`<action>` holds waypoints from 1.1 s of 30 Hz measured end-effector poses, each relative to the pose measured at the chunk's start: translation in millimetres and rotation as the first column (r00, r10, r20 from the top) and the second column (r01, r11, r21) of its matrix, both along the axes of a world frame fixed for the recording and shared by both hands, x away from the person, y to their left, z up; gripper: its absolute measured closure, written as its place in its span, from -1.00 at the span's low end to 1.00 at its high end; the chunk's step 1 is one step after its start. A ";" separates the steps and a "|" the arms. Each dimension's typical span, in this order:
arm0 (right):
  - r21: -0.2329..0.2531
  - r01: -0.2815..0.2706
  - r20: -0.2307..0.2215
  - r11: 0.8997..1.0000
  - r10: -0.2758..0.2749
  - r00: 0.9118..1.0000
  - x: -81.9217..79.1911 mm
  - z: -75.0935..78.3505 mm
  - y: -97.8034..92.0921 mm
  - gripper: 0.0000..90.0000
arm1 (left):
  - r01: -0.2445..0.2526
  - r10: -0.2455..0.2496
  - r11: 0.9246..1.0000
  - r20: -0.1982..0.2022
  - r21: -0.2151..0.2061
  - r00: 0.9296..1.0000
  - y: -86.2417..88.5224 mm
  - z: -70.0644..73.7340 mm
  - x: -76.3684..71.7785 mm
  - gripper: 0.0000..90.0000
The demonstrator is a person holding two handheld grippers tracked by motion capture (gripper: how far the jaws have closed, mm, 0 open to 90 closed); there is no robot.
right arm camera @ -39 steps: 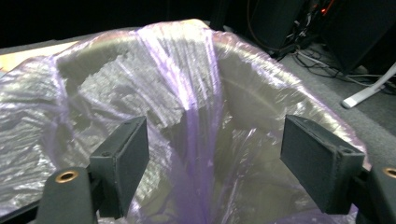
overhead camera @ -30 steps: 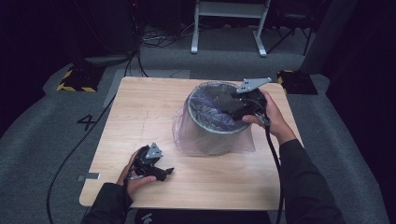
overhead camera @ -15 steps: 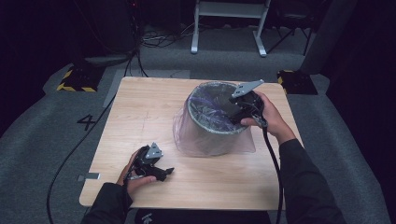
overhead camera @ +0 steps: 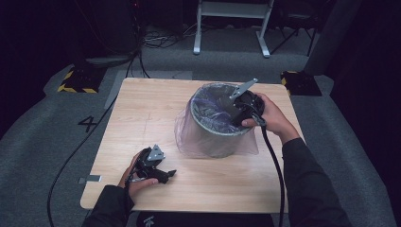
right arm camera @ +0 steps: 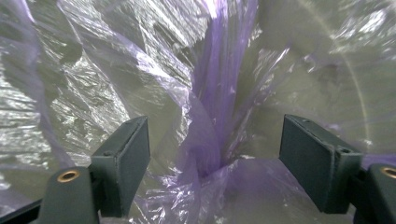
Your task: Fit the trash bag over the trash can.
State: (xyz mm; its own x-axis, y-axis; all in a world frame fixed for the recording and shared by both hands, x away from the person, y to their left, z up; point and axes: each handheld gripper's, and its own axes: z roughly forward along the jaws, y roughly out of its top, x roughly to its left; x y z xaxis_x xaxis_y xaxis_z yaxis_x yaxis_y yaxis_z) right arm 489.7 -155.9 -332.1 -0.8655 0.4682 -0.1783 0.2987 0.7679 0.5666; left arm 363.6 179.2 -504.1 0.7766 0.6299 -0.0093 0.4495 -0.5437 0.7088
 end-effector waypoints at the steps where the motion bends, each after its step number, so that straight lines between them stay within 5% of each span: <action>1: -0.007 0.003 -0.011 1.000 -0.003 1.000 0.8 -0.3 0.9 -0.46 | 0.000 0.000 1.000 0.000 0.000 1.000 0.0 0.0 0.0 -0.73; 7: -0.040 0.008 -0.045 0.999 -0.009 0.999 3.1 -0.8 3.0 -0.48 | 0.000 0.000 1.000 0.000 0.000 1.000 0.0 0.0 0.0 -0.73; 17: -0.009 0.028 -0.003 1.000 -0.028 1.000 0.5 -0.2 1.6 -0.57 | 0.000 0.000 1.000 0.000 0.000 1.000 0.0 0.0 0.0 -0.73; 28: 0.091 0.056 0.054 0.994 -0.061 0.997 -7.5 1.3 -5.3 -0.57 | 0.000 0.000 1.000 0.001 0.000 1.000 0.0 0.0 0.1 -0.73; 33: 0.171 0.071 0.073 0.983 -0.084 0.994 -9.5 5.5 -11.3 -0.56 | 0.000 0.000 1.000 0.001 0.000 1.000 0.0 0.0 0.0 -0.73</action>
State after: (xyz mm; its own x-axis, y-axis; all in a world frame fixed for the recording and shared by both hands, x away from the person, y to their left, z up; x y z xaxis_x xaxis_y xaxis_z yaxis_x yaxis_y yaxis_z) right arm 480.2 -167.2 -326.6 -0.8117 0.5622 -0.1585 0.3023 0.6364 0.7096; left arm 363.6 179.2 -504.0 0.7766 0.6299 -0.0089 0.4491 -0.5436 0.7091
